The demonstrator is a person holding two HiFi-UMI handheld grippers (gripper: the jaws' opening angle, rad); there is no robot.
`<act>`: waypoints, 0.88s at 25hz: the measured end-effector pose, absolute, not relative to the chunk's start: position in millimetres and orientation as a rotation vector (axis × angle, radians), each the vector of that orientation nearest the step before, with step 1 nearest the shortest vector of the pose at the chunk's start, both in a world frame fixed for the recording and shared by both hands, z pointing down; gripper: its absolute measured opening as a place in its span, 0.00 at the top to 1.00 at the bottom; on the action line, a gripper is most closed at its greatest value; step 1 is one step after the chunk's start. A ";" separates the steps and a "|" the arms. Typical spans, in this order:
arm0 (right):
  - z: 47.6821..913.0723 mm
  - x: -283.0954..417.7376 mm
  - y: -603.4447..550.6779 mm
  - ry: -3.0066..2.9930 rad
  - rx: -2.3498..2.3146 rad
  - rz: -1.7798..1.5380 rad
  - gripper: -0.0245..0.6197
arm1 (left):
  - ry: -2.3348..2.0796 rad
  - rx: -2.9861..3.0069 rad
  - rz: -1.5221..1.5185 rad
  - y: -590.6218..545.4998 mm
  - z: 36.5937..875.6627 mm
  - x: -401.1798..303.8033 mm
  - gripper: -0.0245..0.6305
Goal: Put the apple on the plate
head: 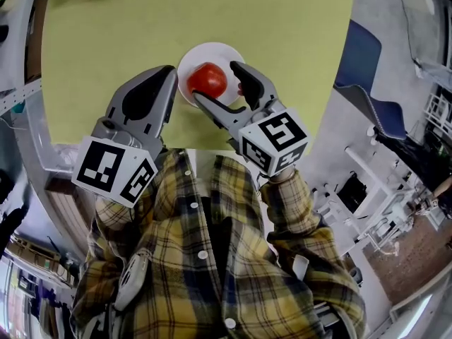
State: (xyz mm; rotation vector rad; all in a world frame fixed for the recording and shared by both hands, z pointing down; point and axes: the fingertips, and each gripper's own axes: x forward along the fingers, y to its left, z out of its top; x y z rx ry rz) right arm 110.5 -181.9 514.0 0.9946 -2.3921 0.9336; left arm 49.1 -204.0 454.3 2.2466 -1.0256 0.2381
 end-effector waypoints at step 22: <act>375.2 109.1 -179.3 -2.656 1.067 0.897 0.44 | -1.086 2.417 0.105 -207.6 342.6 50.5 0.95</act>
